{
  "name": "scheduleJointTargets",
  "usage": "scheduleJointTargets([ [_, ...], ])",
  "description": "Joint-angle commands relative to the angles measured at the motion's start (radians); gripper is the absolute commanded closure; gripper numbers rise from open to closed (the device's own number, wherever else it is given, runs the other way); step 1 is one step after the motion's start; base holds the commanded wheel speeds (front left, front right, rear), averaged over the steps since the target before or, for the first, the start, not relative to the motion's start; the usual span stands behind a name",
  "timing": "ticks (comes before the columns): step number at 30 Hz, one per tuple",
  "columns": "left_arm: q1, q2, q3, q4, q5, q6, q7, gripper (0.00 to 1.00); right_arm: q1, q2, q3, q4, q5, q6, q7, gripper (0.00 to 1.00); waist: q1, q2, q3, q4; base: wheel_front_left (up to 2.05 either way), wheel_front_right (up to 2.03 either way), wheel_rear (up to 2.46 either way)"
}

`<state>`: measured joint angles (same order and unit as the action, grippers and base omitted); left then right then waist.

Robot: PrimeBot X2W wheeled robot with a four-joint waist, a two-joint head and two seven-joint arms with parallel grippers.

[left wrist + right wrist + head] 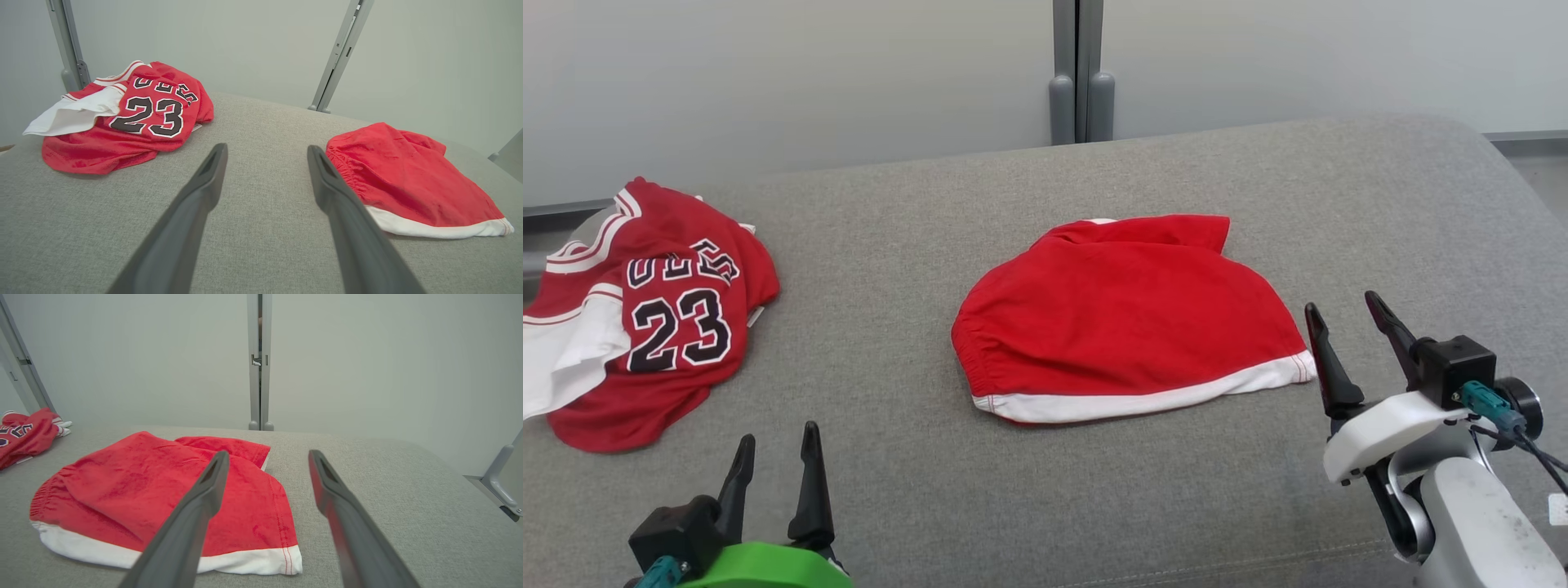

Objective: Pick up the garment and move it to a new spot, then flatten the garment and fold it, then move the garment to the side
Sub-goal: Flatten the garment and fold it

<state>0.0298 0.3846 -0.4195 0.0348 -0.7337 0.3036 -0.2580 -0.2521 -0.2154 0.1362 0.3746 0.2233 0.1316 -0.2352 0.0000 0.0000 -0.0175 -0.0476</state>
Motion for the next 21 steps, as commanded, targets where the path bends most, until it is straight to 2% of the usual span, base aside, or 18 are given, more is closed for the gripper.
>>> scheduleJointTargets([
  [1, 0.006, 0.001, -0.002, 0.002, 0.001, 0.003, -0.007, 0.00, 0.004, -0.006, 0.002, 0.014, 0.002, -0.002, -0.005, 0.00, 0.0000, 0.0000, -0.002, -0.001, 0.00, 0.00, 0.00],
  [6, 0.052, 0.025, 0.023, -0.016, 0.023, 0.015, -0.008, 0.00, 0.074, 0.049, -0.035, -0.110, -0.060, -0.002, 0.057, 0.00, 0.0000, 0.0000, -0.016, 0.004, 0.00, 0.00, 0.00],
  [9, 0.063, 0.041, 0.024, -0.017, 0.019, -0.001, -0.004, 0.00, 0.103, 0.067, -0.042, -0.151, -0.080, -0.002, 0.085, 0.00, 0.0000, 0.0000, -0.021, 0.008, 0.00, 0.00, 0.00],
  [13, 0.061, 0.063, 0.021, -0.008, 0.013, -0.021, 0.008, 0.00, 0.132, 0.084, -0.048, -0.187, -0.090, -0.002, 0.111, 0.00, 0.0000, 0.0000, -0.029, 0.014, 0.00, 0.00, 0.00],
  [21, 0.049, 0.065, 0.016, 0.014, 0.011, -0.020, 0.018, 0.00, 0.163, 0.096, -0.045, -0.227, -0.096, -0.002, 0.142, 0.00, 0.0000, 0.0000, -0.045, 0.014, 0.00, 0.00, 0.00],
])
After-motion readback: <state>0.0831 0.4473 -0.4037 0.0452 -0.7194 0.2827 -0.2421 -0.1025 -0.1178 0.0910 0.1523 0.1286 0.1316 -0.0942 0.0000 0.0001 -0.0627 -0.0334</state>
